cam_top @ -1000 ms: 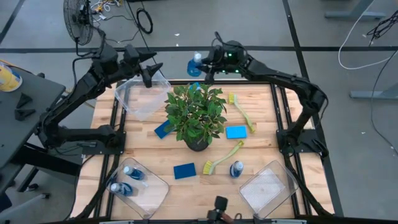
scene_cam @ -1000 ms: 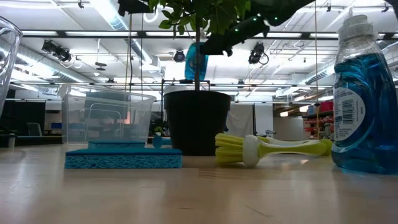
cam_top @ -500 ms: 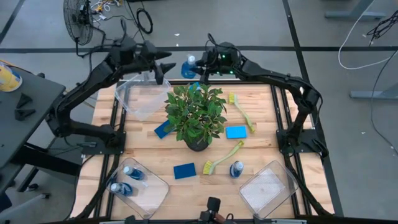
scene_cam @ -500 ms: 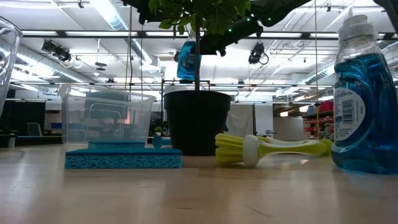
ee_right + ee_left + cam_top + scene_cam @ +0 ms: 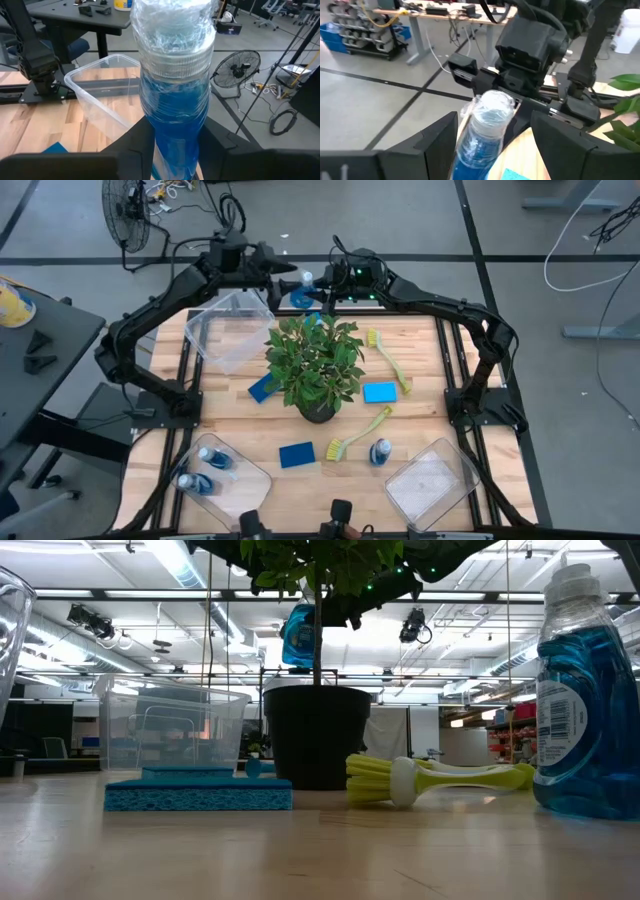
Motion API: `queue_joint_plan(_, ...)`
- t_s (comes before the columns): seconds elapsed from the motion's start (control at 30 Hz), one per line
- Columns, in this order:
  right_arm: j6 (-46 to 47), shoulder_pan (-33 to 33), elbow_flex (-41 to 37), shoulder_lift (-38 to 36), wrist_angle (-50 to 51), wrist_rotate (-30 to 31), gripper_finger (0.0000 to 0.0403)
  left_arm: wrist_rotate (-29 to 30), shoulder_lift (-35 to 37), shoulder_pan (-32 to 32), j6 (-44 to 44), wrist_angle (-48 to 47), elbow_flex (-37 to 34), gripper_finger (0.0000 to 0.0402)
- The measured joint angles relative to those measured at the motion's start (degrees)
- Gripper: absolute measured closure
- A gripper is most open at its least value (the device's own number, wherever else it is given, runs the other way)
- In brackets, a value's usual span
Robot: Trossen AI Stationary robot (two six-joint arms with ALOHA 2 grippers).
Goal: Pick & Place Kitchen Sink Supplies
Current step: Put the blue liquid soap bottle into the bottom left transparent bin
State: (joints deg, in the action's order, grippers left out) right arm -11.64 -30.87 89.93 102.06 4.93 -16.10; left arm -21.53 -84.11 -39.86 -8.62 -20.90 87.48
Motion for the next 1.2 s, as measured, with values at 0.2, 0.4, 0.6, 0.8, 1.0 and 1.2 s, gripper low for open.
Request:
queue_joint_plan(0.2,-0.7,0.0,0.0,0.0,0.7,0.0,0.0288,-0.1,-0.6,1.0,-0.1,1.7,0.0,0.0145)
queue_joint_plan(0.4,-1.0,0.0,0.0,0.3,0.8,0.0,0.0288,1.3,-1.9,2.0,-0.3,2.9,0.1,0.0145)
queue_joint_plan(0.6,-0.9,0.0,0.0,0.3,1.0,0.0,0.0288,1.6,-3.8,2.3,-0.6,3.7,0.0,0.0145)
queue_joint_plan(0.8,-1.1,0.4,0.0,0.3,1.6,0.2,0.0288,1.9,-4.3,2.6,-0.2,4.5,0.0,0.0145)
queue_joint_plan(1.0,-1.1,0.5,0.0,0.3,1.6,0.1,0.0288,2.4,-4.6,2.8,-0.1,4.6,0.0,0.0145)
queue_joint_plan(1.2,-1.1,0.6,0.0,0.3,1.5,0.1,0.0288,3.8,-4.8,2.9,-0.9,4.4,0.0,0.0151)
